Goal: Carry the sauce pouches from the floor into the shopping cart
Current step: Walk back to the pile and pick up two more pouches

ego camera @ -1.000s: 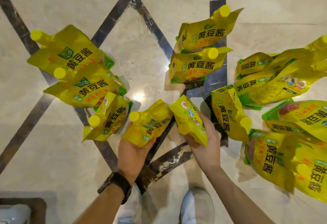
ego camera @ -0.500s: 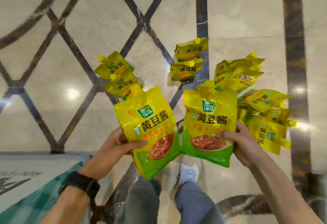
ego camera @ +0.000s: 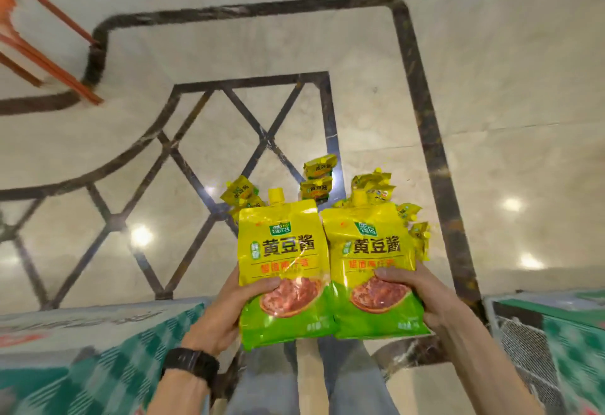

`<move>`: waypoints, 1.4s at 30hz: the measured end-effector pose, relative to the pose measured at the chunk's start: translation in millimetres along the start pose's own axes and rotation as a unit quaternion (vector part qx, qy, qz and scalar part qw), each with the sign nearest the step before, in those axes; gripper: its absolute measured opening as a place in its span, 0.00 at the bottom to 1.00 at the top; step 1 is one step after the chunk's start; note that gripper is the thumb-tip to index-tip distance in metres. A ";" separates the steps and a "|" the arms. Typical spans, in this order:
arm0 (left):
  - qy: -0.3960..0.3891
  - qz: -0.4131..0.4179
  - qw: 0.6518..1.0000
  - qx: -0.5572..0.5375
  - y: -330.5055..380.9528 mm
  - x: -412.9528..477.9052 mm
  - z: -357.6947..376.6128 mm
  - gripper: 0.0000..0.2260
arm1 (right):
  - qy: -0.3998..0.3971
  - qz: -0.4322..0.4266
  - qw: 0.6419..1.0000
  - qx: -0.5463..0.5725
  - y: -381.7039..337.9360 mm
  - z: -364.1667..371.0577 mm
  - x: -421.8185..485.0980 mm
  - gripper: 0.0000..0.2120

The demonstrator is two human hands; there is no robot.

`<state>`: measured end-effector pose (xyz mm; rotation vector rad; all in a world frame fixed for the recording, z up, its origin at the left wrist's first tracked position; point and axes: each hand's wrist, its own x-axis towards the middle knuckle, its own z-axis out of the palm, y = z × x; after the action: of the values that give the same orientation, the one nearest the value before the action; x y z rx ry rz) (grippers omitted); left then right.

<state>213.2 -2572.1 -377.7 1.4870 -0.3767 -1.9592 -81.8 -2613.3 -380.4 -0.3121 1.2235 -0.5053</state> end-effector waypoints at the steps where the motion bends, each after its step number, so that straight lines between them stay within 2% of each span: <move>1: -0.015 0.004 1.000 -0.002 7.1 -12.4 1.2 0.47 | -0.001 -0.011 1.000 0.005 -1.9 5.6 -18.9 0.50; 5: -0.086 0.021 0.996 0.008 41.3 -49.5 4.2 0.43 | 0.022 -0.066 0.997 0.036 1.8 34.1 -81.8 0.47; 9: -0.133 0.046 0.988 0.066 75.3 -75.5 3.2 0.47 | 0.028 -0.143 0.985 0.091 11.6 62.9 -123.8 0.47; 16: -0.196 0.033 0.967 0.157 98.5 -99.0 28.2 0.49 | 0.059 -0.231 0.959 0.156 36.3 76.3 -182.8 0.36; 23: -0.309 -0.019 0.918 0.249 83.1 -113.7 99.8 0.47 | 0.138 -0.278 0.914 0.262 95.8 49.6 -245.4 0.41; 27: -0.349 -0.038 0.884 0.308 48.9 -127.5 152.5 0.48 | 0.204 -0.291 0.884 0.305 150.7 25.0 -286.9 0.48; 30: -0.372 -0.069 0.855 0.356 10.2 -138.4 194.2 0.50 | 0.249 -0.316 0.843 0.357 201.1 9.0 -321.5 0.45; 32: -0.403 -0.088 0.825 0.386 -22.6 -156.5 226.9 0.51 | 0.288 -0.323 0.811 0.394 240.5 -2.2 -344.0 0.47; 35: -0.426 -0.104 0.799 0.412 -74.9 -187.5 273.6 0.40 | 0.319 -0.339 0.765 0.445 294.3 -19.0 -380.7 0.47; 38: -0.465 -0.116 0.746 0.462 -128.2 -215.2 314.8 0.49 | 0.330 -0.380 0.718 0.482 339.9 -32.2 -419.4 0.39; 40: -0.490 -0.131 0.715 0.481 -161.3 -229.5 339.8 0.48 | 0.348 -0.399 0.684 0.501 367.2 -38.2 -444.1 0.36; 42: -0.519 -0.141 0.672 0.509 -192.9 -248.3 362.7 0.42 | 0.381 -0.402 0.649 0.522 395.6 -42.3 -463.6 0.40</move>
<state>-149.2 -2321.9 -186.9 0.6654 -2.1233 -2.8948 -159.0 -2031.5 -210.7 0.4699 1.3023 -2.1940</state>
